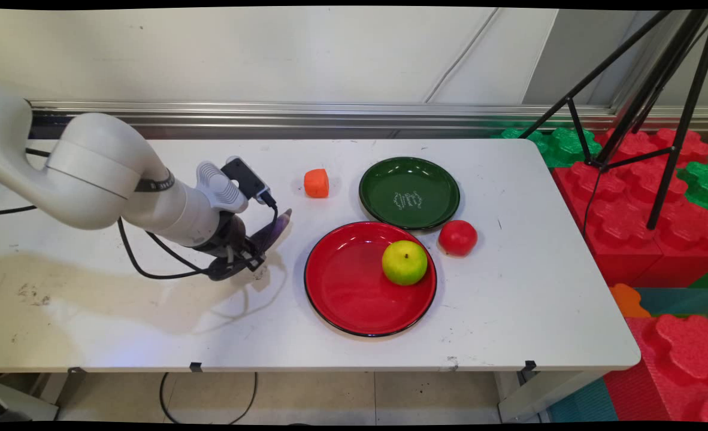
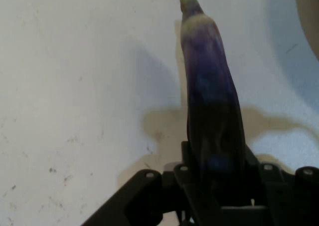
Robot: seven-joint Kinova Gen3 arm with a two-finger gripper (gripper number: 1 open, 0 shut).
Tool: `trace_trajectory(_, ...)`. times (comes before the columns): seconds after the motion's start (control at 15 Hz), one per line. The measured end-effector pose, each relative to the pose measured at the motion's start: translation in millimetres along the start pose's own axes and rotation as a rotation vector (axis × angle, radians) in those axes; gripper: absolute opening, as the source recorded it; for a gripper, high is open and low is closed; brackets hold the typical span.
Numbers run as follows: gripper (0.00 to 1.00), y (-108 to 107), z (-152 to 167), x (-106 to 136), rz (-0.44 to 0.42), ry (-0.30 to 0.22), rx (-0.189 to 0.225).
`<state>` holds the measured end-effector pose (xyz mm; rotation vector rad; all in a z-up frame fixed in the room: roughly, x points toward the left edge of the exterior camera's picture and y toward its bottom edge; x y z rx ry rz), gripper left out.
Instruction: Place the picked object on the table
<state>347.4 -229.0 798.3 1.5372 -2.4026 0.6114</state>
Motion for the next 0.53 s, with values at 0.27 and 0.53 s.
trace_trajectory(0.27, 1.00, 0.6, 3.9, -1.7, 0.010, 0.002, -0.004)
trace_trajectory(0.53, 1.00, -1.1, 3.1, -2.7, 0.031, 0.009, -0.011)
